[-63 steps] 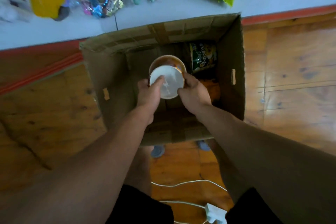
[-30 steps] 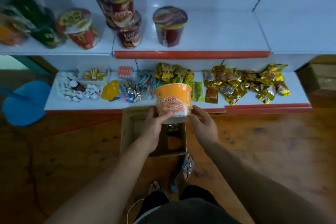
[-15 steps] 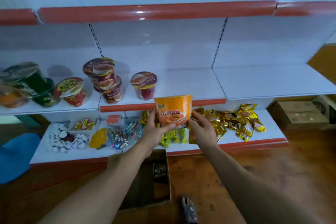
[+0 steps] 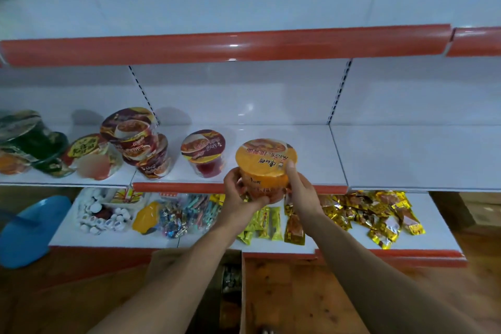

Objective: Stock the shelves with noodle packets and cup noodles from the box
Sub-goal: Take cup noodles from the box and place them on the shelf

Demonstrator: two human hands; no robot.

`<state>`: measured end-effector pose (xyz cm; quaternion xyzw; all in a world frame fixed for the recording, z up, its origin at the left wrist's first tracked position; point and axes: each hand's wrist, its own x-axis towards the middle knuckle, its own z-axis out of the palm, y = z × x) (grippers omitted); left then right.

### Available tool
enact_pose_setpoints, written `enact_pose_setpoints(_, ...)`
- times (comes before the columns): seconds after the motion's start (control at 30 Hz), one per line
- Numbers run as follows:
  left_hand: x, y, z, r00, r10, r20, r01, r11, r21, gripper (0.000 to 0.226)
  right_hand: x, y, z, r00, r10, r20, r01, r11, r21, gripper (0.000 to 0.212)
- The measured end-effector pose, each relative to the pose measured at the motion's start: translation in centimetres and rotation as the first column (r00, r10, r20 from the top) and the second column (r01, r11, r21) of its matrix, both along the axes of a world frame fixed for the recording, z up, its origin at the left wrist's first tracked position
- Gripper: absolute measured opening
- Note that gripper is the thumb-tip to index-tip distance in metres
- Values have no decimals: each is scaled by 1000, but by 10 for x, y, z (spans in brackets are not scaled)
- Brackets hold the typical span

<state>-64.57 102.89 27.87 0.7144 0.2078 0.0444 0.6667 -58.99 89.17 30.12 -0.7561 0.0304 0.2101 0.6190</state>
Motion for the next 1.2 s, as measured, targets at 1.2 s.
enact_pose_setpoints(1.2, 126, 38, -56, 939, 165, -301, -152, 986, 67, 36, 133, 33, -71, 996, -32, -86, 14, 978, -210, 33)
